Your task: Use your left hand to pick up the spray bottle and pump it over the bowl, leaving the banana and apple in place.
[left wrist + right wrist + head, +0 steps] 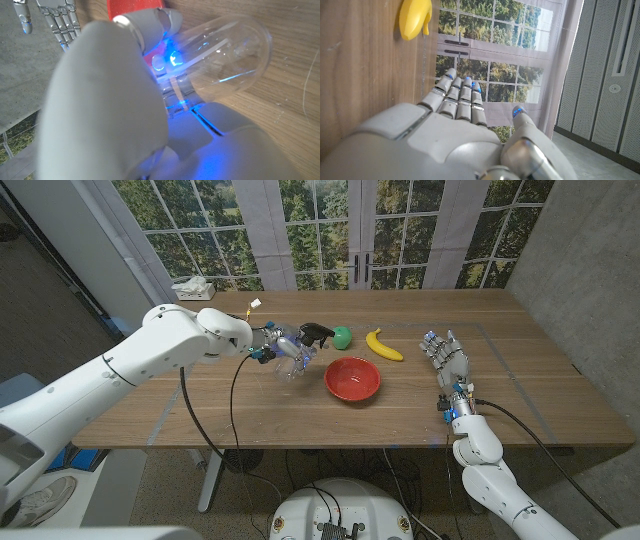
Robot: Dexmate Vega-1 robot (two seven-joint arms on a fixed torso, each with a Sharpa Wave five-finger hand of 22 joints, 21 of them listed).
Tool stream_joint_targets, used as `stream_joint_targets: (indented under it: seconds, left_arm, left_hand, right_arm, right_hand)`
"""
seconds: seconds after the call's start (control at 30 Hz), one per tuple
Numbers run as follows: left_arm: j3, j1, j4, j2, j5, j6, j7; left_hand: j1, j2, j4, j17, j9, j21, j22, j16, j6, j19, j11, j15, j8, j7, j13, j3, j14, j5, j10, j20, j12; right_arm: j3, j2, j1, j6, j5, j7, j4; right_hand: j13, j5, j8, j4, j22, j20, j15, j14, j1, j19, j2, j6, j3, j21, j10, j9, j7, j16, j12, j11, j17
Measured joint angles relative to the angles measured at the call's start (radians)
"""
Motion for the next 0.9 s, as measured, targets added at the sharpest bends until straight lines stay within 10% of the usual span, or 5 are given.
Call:
stream_joint_targets:
  seconds: [0.23,0.63,0.9]
  left_arm:
    - [0.001,0.001,0.001,-0.002,-0.002,-0.009,0.004]
    - [-0.017,0.035,0.001,-0.007,-0.008,-0.052,0.030]
    - [-0.038,0.063,0.001,-0.012,-0.022,-0.090,0.055]
  left_hand:
    - [0.000,0.000,0.000,0.000,-0.082,0.000,0.000,0.000,0.004,0.003,0.006,0.000,-0.061,-0.030,-0.009,0.000,0.000,0.000,-0.006,0.004,0.007]
    - [0.003,-0.003,0.000,0.000,-0.199,0.000,0.000,0.000,0.165,-0.007,-0.001,-0.004,-0.068,-0.029,-0.002,0.000,-0.004,0.000,-0.023,0.014,0.031]
    - [0.002,-0.002,0.000,0.000,-0.275,0.000,0.000,0.000,0.460,-0.031,-0.006,-0.011,-0.013,0.040,0.015,0.000,-0.019,0.003,-0.027,0.023,0.062]
  right_arm:
    - [0.002,-0.001,0.000,0.000,0.002,0.002,0.001]
    - [0.005,-0.007,-0.002,-0.008,0.003,0.001,-0.004]
    - [0.005,-0.008,-0.004,-0.013,0.005,0.000,-0.005]
  right_hand:
    - [0.000,0.000,0.000,0.000,0.000,0.000,0.000,0.000,0.000,0.000,0.000,0.000,0.000,0.000,0.000,0.000,0.000,0.000,0.000,0.000,0.000]
    - [0.000,0.000,0.000,0.000,0.000,0.000,0.000,0.000,0.000,0.000,0.000,0.000,0.000,0.000,0.000,0.000,0.000,0.000,0.000,0.000,0.000]
    - [0.000,0.000,0.000,0.000,0.000,0.000,0.000,0.000,0.000,0.000,0.000,0.000,0.000,-0.007,0.000,0.000,0.000,-0.001,-0.008,0.000,0.000]
